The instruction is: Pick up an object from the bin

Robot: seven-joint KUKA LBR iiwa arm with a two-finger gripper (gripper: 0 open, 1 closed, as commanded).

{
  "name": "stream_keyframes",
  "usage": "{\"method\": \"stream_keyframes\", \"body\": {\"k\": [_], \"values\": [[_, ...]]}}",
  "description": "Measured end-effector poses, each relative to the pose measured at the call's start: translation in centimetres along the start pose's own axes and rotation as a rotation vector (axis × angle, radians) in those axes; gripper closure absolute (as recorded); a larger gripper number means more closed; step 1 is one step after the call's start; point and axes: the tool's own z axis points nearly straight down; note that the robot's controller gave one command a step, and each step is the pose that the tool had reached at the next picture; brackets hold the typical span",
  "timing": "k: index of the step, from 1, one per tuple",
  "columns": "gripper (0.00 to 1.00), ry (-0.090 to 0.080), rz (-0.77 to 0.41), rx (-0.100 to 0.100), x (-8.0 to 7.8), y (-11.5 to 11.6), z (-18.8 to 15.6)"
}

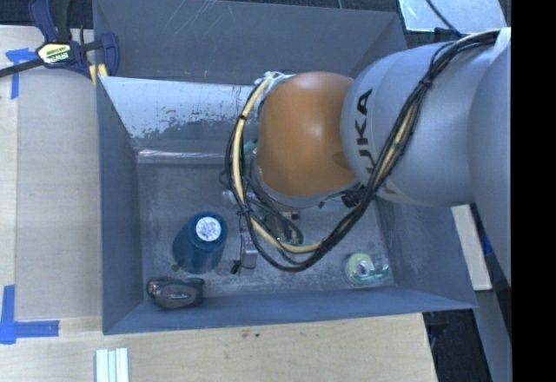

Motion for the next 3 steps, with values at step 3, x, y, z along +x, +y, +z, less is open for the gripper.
{"method": "stream_keyframes", "body": {"k": [3], "values": [[0.0, -0.003, -0.043, 0.0, -1.4, 2.4, -9.1]]}}
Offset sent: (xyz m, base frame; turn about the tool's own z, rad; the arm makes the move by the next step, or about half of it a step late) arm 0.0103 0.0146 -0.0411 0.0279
